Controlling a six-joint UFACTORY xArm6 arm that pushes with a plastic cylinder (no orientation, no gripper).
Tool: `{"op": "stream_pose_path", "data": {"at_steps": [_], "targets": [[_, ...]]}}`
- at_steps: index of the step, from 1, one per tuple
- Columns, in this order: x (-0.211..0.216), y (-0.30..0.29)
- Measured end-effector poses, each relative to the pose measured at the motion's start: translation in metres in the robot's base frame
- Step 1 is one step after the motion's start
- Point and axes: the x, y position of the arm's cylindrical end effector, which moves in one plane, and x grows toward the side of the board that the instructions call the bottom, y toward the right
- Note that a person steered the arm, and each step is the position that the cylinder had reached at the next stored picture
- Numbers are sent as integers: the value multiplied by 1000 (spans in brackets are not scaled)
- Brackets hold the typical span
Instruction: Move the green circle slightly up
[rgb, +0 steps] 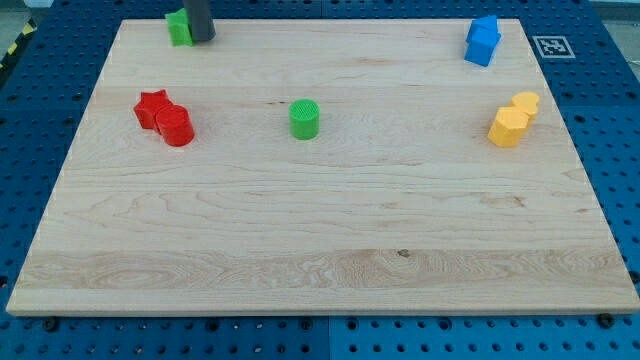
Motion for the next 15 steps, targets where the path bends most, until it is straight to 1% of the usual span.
{"op": "stream_pose_path", "data": {"at_steps": [1, 2, 3, 4, 5, 7, 8, 9, 11, 12, 15], "targets": [[-4, -12], [-5, -12], [-5, 26], [2, 88], [47, 143], [162, 235], [212, 250], [229, 237], [228, 225], [222, 199], [194, 151]]}}
